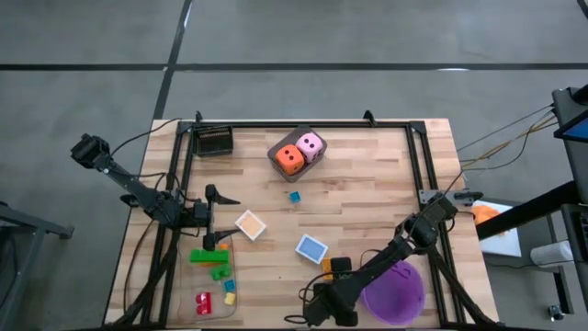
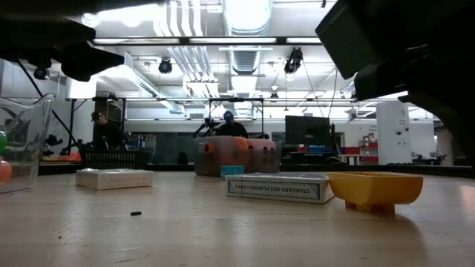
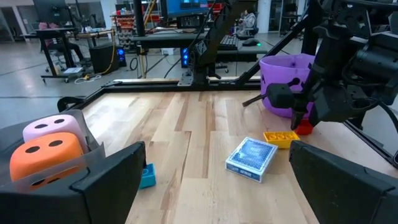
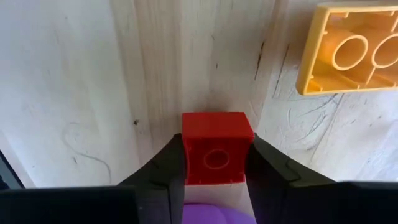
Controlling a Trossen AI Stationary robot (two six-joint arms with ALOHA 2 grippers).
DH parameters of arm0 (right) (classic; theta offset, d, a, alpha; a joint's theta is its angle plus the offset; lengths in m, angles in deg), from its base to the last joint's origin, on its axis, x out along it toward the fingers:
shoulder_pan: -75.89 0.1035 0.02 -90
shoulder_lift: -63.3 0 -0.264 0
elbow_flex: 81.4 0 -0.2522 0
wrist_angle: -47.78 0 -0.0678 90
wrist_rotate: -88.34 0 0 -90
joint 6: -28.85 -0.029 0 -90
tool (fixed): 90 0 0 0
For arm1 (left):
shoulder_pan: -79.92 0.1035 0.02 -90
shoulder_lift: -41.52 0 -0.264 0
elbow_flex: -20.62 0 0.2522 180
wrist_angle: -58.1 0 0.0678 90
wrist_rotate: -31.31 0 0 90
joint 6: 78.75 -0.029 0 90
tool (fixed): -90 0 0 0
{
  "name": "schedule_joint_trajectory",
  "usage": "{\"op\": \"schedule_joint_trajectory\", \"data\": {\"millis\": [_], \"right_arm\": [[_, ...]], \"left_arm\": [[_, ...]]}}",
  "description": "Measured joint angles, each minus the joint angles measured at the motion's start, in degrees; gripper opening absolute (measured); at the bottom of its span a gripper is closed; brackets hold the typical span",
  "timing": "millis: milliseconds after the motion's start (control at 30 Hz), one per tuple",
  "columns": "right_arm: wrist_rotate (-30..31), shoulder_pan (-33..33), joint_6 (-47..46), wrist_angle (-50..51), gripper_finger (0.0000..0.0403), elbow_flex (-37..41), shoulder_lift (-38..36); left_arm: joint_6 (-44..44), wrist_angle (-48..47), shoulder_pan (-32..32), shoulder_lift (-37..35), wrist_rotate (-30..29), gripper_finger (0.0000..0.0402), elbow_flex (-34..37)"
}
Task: Pick & Place Toys
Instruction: Put the red game piece into the transparent bin
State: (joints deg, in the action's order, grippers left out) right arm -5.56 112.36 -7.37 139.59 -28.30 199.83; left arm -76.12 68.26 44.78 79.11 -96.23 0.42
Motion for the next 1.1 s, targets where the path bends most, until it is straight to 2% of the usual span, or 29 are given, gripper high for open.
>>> {"op": "schedule_joint_trajectory", "data": {"millis": [233, 433, 533, 667, 833, 967, 1100], "right_arm": [[0.44, 0.15, 0.54, -0.24, 0.0119, 0.02, -0.59], [4.46, 0.49, 0.67, -1.86, 0.0119, -2.20, -3.05], [7.62, 0.79, 2.37, -6.33, 0.0119, -3.66, -4.19], [13.59, 0.94, 8.81, -19.54, 0.0119, -3.85, -6.72], [18.56, 0.25, 24.99, -39.34, 0.0119, -3.84, -7.52], [18.71, -1.85, 38.15, -54.93, 0.0119, -1.99, -7.60], [12.46, -5.06, 47.05, -71.06, 0.0119, 2.75, -7.50]], "left_arm": [[-0.02, -0.02, 0.00, 0.00, 0.00, 0.0399, 0.00], [0.00, -0.02, 0.00, 0.00, 0.00, 0.0399, 0.00], [-0.02, 0.00, 0.02, 0.01, 0.00, 0.0399, -0.02], [-0.02, 0.00, 0.00, 0.02, 0.00, 0.0399, -0.02], [0.00, 0.05, 0.00, 0.01, 0.00, 0.0399, -0.02], [-0.01, 0.13, -0.02, 0.00, 0.67, 0.0399, -0.02], [-0.02, 0.20, -0.02, 0.00, 2.58, 0.0399, -0.02]]}}
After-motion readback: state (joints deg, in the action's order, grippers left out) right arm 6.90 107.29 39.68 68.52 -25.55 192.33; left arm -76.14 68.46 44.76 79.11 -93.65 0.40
